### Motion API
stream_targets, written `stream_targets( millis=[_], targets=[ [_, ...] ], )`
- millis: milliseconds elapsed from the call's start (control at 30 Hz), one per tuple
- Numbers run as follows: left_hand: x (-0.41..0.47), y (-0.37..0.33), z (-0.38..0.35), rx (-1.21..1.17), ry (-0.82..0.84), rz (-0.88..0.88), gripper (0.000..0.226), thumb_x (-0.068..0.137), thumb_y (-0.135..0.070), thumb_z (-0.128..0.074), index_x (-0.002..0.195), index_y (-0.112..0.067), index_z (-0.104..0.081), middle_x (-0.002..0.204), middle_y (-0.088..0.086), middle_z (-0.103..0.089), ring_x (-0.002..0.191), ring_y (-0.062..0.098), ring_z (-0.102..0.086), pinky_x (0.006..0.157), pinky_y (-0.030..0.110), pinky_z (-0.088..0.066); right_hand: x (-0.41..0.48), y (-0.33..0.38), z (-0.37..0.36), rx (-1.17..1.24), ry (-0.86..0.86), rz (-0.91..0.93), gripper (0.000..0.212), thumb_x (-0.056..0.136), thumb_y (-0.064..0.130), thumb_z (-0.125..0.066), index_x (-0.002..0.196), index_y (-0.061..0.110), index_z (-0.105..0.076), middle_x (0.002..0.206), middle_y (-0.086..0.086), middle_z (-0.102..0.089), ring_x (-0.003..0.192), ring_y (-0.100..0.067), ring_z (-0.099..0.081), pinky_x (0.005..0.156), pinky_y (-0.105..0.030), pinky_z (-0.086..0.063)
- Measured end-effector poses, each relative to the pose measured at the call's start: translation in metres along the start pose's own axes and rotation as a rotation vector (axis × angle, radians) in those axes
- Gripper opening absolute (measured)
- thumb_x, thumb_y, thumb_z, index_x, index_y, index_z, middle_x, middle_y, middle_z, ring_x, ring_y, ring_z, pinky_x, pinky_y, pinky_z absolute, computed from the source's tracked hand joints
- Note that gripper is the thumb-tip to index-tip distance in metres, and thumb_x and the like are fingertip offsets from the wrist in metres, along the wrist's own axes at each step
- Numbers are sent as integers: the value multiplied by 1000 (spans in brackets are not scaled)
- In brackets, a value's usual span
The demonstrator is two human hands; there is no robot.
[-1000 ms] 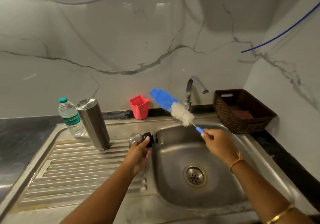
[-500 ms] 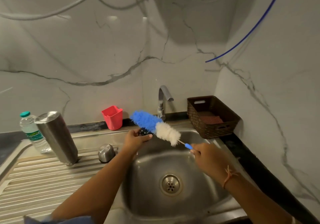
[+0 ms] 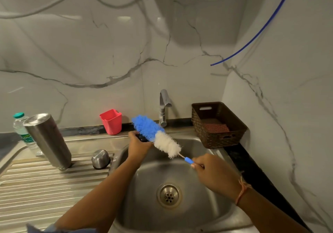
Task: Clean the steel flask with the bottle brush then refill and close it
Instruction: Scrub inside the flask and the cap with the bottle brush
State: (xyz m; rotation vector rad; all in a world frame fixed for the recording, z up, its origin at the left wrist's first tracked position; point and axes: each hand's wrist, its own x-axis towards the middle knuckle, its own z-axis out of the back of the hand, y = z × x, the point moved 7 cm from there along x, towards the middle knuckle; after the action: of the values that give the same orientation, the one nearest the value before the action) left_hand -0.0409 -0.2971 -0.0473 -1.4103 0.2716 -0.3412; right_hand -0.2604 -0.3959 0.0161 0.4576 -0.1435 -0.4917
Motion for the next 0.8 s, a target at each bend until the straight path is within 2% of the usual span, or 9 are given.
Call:
stream_targets(
  millis=[67,200,267,367,433,467,533,633,800],
  targets=[
    [0,-6,0,53,-30,-36,69,71,-7,-81,113,-13,-27,99,-1,-49,92,14,-52,79,29,-40,2,-4,9,15,-6,14,26,97,25,-46,96,11,-68,73,5,-60,67,-11,-54,61,-25,-40],
    [6,-6,-3,36,75,31,66,75,0,-76,113,-12,-23,113,11,-45,102,23,-52,88,37,-48,22,-23,30,92,-60,43,27,94,23,-51,111,9,-68,102,-7,-69,84,-21,-63,75,-33,-51],
    [7,-5,-3,-158,159,120,55,79,7,-68,118,-9,-32,118,18,-48,101,27,-56,88,42,-53,34,-37,35,123,-81,53,28,93,23,-55,116,11,-66,98,-9,-71,82,-22,-64,74,-35,-52],
    [5,-13,-5,-604,269,202,38,87,5,-56,122,0,-45,122,18,-52,105,26,-58,83,32,-57,44,-63,28,180,-94,53,26,92,21,-57,112,9,-68,90,-12,-72,70,-18,-63,65,-30,-50],
    [5,-15,-3,-785,258,258,25,92,-10,-54,116,-5,-52,119,13,-58,110,27,-58,92,33,-52,40,-74,14,254,-95,41,20,91,18,-58,93,5,-74,73,0,-70,59,-6,-56,59,-26,-46],
    [5,-13,-2,-828,233,290,24,92,-19,-54,114,-9,-55,116,10,-61,107,25,-58,93,31,-51,35,-76,7,284,-100,24,24,91,15,-59,71,7,-71,59,9,-64,55,-1,-54,56,-23,-45],
    [8,-4,2,-868,173,340,30,92,-33,-54,114,-12,-57,101,3,-69,92,15,-59,76,21,-50,24,-73,-7,339,-91,-8,45,90,9,-59,47,17,-46,42,20,-50,50,9,-51,52,-11,-36],
    [6,7,-2,-820,141,400,33,89,-35,-57,113,-11,-58,91,2,-70,75,9,-56,51,13,-46,20,-68,-22,359,-100,-7,48,91,8,-57,47,17,-38,38,16,-45,48,8,-49,52,-6,-34],
    [-6,22,-26,-790,165,495,30,88,-19,-62,113,-3,-57,100,11,-63,84,15,-61,61,17,-56,37,-56,-31,344,-119,26,43,93,17,-55,51,12,-46,45,5,-38,43,-9,-37,47,-16,-29]
  ],
)
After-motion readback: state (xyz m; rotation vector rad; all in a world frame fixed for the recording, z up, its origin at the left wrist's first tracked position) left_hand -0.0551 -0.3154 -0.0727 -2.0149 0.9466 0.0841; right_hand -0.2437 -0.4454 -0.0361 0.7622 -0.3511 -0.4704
